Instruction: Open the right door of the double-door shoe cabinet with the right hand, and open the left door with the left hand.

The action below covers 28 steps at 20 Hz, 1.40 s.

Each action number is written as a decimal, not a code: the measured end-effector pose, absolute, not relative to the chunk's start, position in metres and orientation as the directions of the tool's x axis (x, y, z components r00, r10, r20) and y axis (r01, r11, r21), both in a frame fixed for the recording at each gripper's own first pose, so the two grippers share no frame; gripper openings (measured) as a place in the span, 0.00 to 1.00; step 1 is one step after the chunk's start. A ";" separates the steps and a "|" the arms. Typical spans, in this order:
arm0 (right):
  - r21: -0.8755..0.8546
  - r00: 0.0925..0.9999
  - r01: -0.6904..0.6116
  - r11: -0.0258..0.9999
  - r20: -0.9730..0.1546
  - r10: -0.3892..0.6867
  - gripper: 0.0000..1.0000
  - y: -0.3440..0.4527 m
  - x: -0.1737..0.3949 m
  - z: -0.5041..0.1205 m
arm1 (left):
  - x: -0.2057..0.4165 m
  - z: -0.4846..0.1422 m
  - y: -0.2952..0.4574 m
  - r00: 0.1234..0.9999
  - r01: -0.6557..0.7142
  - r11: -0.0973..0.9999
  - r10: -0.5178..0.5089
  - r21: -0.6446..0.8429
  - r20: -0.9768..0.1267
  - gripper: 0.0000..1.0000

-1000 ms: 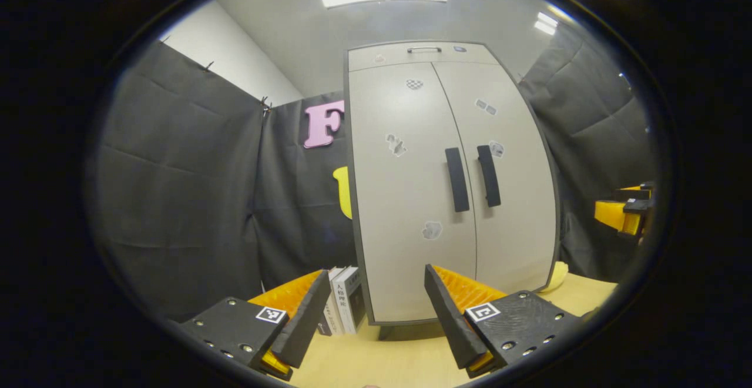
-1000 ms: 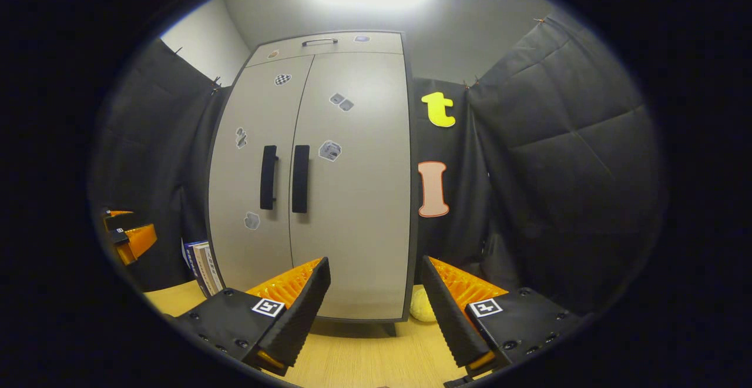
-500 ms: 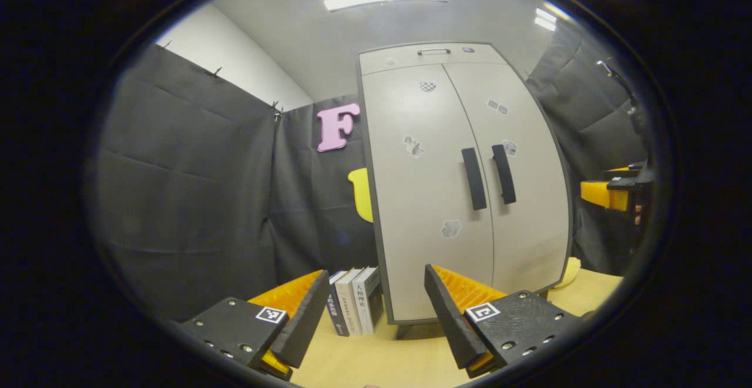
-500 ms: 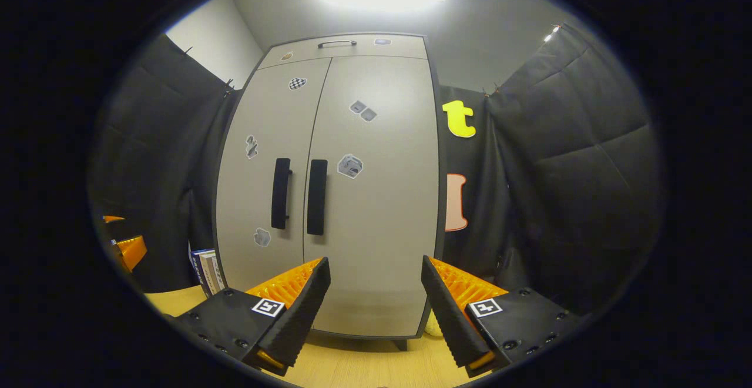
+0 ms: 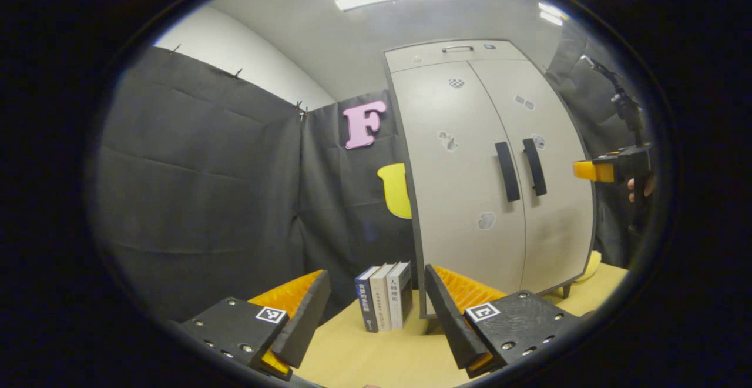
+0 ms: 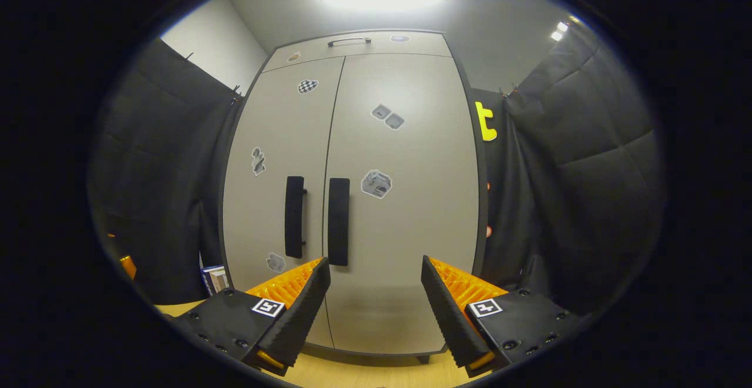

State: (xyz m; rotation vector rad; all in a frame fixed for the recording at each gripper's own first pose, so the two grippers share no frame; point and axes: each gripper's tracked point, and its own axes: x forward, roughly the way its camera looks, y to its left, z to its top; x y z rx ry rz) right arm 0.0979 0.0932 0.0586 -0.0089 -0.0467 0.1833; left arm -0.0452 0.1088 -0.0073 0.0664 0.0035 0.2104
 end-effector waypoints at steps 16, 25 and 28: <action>-0.001 0.976 -0.218 0.976 -0.010 0.218 0.96 0.161 0.179 0.079 | -0.070 -0.023 0.153 0.948 -0.313 0.947 0.316 0.074 -0.032 0.95; 0.044 0.977 -0.181 0.982 -0.108 0.185 0.60 0.172 0.219 0.058 | -0.076 -0.028 0.169 0.936 -0.346 0.936 0.350 0.072 -0.049 0.95; 0.061 0.980 -0.165 0.984 -0.102 0.171 0.44 0.167 0.214 0.064 | -0.077 -0.030 0.174 0.934 -0.347 0.934 0.352 0.080 -0.057 0.95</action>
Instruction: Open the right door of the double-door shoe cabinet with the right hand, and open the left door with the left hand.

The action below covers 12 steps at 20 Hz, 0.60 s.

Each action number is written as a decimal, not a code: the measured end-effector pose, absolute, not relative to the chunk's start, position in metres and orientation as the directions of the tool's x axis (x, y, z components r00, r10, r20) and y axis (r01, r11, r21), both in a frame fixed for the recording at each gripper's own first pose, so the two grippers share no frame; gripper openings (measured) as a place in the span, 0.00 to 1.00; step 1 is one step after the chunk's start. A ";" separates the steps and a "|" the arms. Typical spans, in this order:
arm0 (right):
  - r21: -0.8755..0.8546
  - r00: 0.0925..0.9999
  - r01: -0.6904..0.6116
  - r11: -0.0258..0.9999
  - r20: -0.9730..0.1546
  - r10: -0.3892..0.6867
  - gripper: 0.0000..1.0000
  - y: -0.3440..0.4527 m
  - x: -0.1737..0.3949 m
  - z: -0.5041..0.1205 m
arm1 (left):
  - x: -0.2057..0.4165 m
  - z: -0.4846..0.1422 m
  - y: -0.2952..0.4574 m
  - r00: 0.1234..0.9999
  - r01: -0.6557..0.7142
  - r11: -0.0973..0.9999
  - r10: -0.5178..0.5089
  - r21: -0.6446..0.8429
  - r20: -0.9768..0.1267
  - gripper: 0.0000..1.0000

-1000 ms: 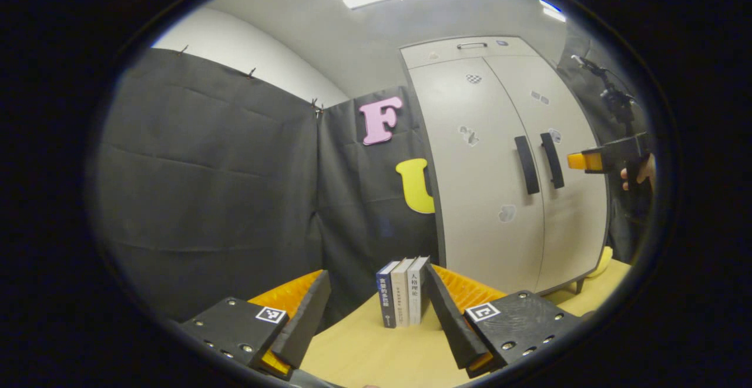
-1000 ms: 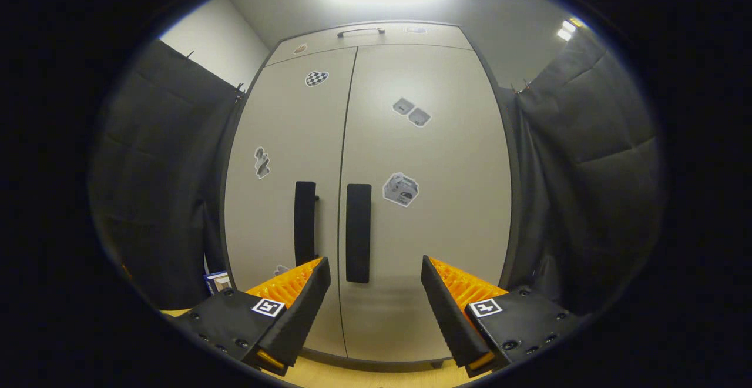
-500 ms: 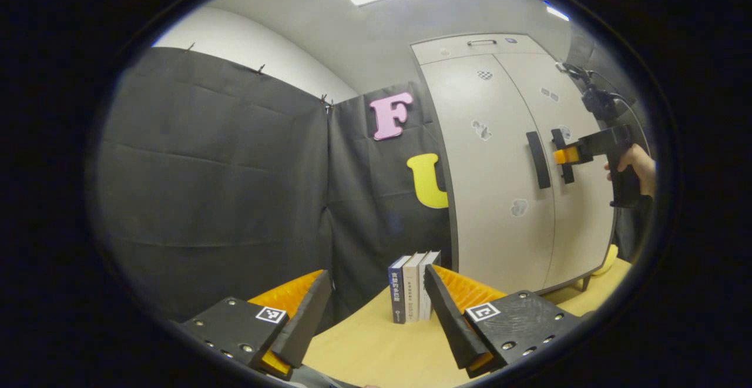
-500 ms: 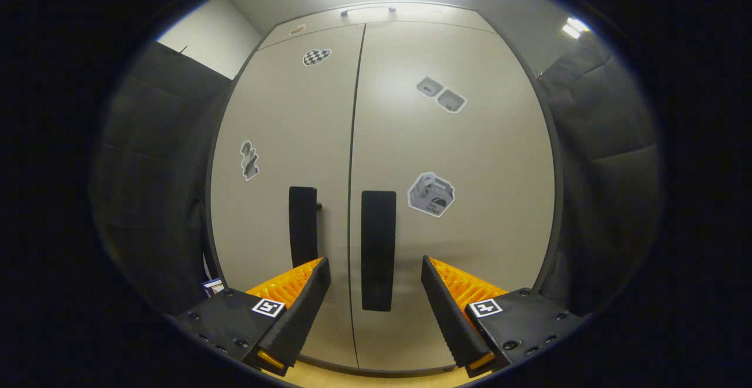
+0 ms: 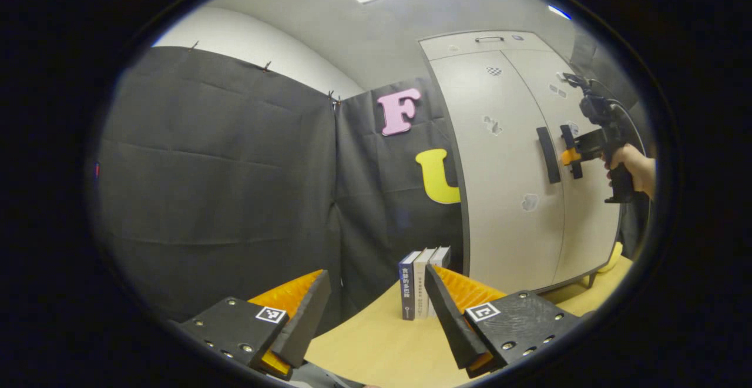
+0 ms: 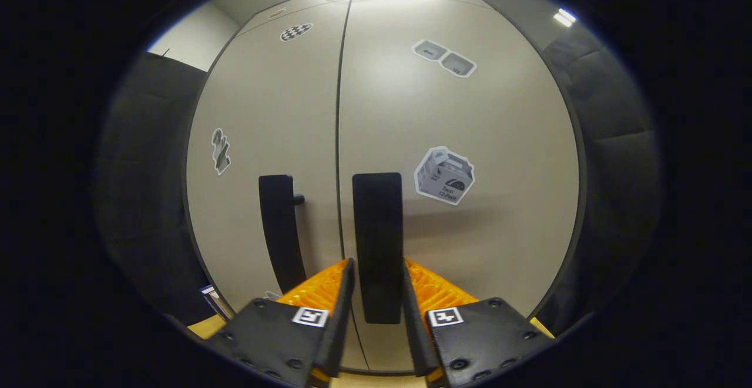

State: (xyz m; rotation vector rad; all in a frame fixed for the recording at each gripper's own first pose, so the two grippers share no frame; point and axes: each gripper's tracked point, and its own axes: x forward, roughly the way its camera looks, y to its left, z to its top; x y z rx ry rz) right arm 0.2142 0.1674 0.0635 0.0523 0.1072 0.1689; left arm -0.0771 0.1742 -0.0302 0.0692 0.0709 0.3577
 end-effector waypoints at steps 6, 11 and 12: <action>0.026 0.970 -0.201 0.979 -0.138 0.202 0.18 0.170 0.219 0.058 | -0.071 -0.025 0.169 0.943 -0.327 0.943 0.330 0.065 -0.050 0.94; 0.096 0.950 -0.256 0.962 -0.160 0.269 0.18 0.168 0.212 0.058 | -0.062 -0.020 0.155 0.959 -0.281 0.959 0.282 0.047 -0.034 0.94; 0.092 0.949 -0.261 0.961 -0.155 0.273 0.14 0.168 0.212 0.059 | -0.061 -0.019 0.151 0.962 -0.270 0.962 0.272 0.044 -0.031 0.94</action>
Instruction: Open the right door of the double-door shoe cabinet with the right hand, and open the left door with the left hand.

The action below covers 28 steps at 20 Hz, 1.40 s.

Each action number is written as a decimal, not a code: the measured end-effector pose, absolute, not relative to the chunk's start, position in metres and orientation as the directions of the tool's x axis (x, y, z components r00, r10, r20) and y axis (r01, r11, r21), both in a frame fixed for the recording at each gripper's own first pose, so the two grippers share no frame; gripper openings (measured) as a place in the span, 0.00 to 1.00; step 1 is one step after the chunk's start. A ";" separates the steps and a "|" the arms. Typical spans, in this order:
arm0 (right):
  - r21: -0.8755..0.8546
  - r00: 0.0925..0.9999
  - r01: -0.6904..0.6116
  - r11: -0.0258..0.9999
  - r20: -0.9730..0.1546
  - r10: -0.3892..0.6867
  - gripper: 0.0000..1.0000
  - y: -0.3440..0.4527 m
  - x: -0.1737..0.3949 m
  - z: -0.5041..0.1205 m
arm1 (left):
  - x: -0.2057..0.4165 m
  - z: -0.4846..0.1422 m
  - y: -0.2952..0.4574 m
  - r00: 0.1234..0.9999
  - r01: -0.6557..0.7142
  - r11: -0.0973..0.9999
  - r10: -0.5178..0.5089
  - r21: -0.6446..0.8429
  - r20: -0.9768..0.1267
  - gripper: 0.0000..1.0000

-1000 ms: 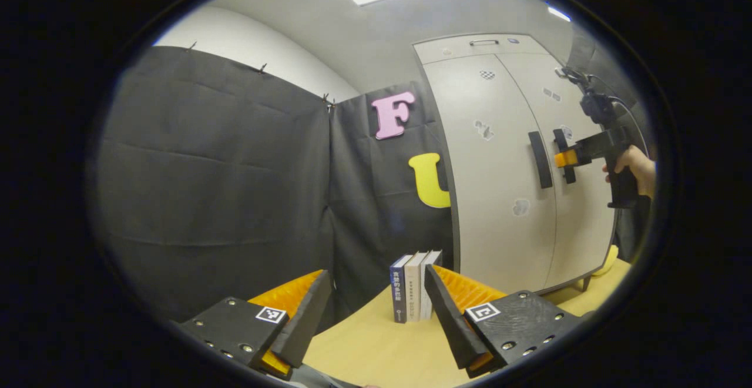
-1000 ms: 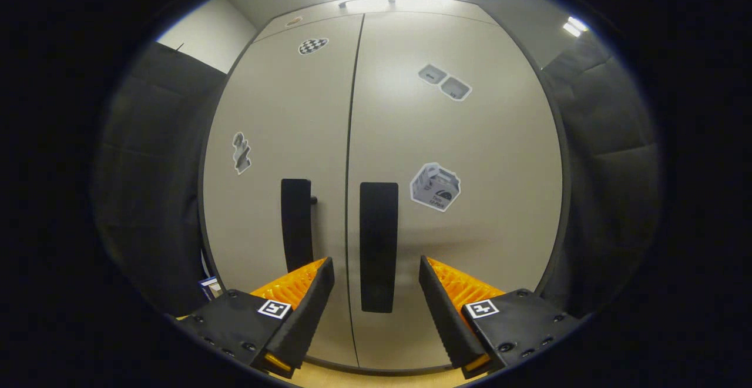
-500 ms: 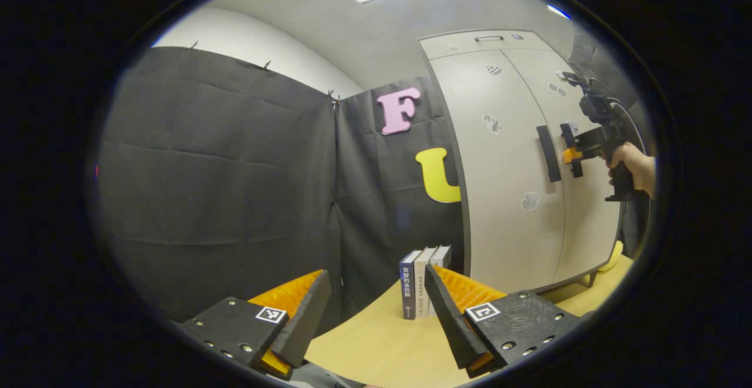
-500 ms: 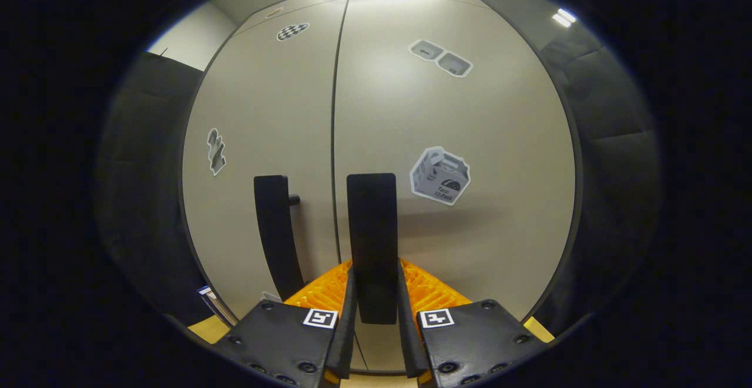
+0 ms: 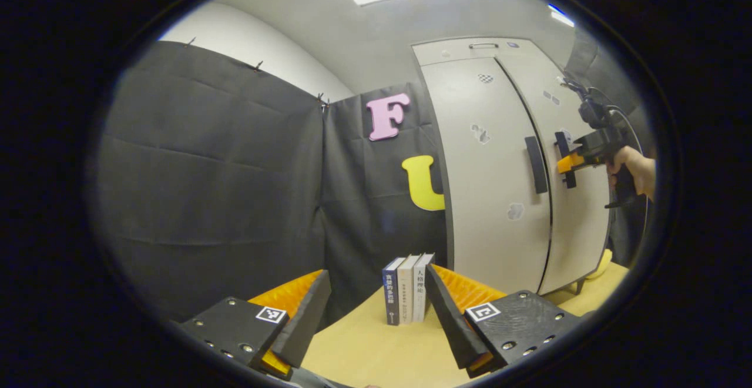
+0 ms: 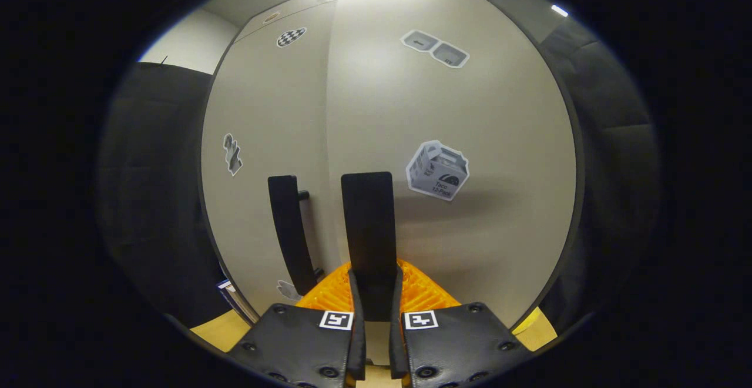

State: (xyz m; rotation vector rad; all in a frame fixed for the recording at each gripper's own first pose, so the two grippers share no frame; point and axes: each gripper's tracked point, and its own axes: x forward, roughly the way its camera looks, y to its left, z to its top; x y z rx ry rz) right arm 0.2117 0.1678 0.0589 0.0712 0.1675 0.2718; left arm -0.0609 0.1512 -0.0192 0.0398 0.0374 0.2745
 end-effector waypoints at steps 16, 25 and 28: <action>0.103 0.907 -0.347 0.932 -0.217 0.362 0.14 0.151 0.199 0.057 | -0.040 -0.015 0.105 0.988 -0.156 0.987 0.157 0.030 -0.006 0.95; 0.110 0.891 -0.384 0.917 -0.219 0.399 0.14 0.137 0.188 0.058 | -0.026 -0.016 0.072 0.995 -0.103 0.994 0.104 0.038 -0.009 0.94; 0.119 0.885 -0.394 0.911 -0.220 0.411 0.14 0.131 0.182 0.058 | -0.020 -0.015 0.057 0.997 -0.078 0.996 0.079 0.046 -0.007 0.94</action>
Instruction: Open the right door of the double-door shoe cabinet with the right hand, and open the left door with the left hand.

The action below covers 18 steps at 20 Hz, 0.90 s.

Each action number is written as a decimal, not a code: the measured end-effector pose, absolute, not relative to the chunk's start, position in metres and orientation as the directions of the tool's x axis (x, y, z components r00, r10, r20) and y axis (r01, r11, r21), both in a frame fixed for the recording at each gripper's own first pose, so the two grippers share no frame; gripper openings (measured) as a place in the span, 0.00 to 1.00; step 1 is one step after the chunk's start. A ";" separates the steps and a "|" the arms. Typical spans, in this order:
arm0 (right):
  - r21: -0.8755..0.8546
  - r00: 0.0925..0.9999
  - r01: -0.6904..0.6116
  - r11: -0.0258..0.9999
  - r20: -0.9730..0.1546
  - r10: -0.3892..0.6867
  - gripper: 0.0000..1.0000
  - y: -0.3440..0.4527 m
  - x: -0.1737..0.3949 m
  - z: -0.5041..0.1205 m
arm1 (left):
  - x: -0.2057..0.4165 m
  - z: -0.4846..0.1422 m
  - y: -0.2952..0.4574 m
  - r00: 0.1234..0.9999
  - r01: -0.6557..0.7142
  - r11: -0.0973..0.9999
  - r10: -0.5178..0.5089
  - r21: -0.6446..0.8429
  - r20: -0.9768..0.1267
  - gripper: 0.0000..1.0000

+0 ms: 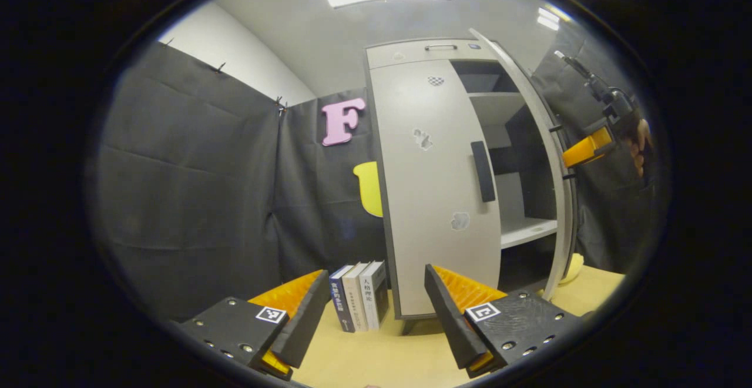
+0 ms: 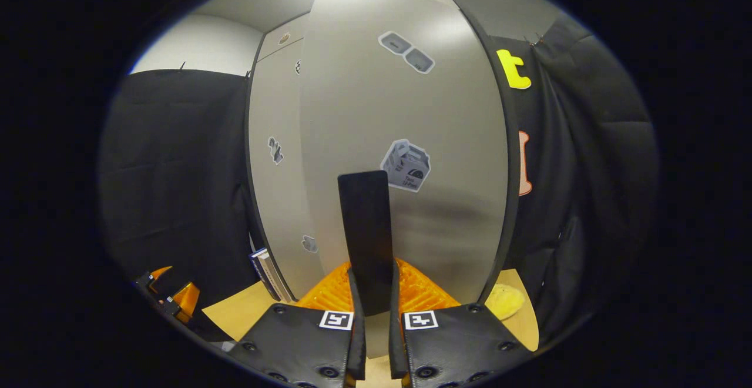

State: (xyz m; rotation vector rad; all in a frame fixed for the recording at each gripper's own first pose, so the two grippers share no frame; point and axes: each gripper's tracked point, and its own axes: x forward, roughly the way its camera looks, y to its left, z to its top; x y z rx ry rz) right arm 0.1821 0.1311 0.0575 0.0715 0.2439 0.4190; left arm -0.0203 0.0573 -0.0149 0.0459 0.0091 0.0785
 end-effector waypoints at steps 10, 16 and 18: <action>0.146 0.876 -0.396 0.906 -0.235 0.421 0.17 0.109 0.168 0.056 | -0.001 -0.018 -0.001 1.000 0.021 0.999 -0.020 0.042 -0.013 0.94; 0.141 0.877 -0.401 0.905 -0.227 0.424 0.17 0.102 0.165 0.056 | 0.008 -0.018 -0.027 0.998 0.064 0.997 -0.063 0.040 -0.015 0.95; 0.140 0.881 -0.394 0.908 -0.224 0.416 0.17 0.098 0.165 0.056 | 0.009 -0.019 -0.032 0.998 0.068 0.997 -0.068 0.044 -0.016 0.94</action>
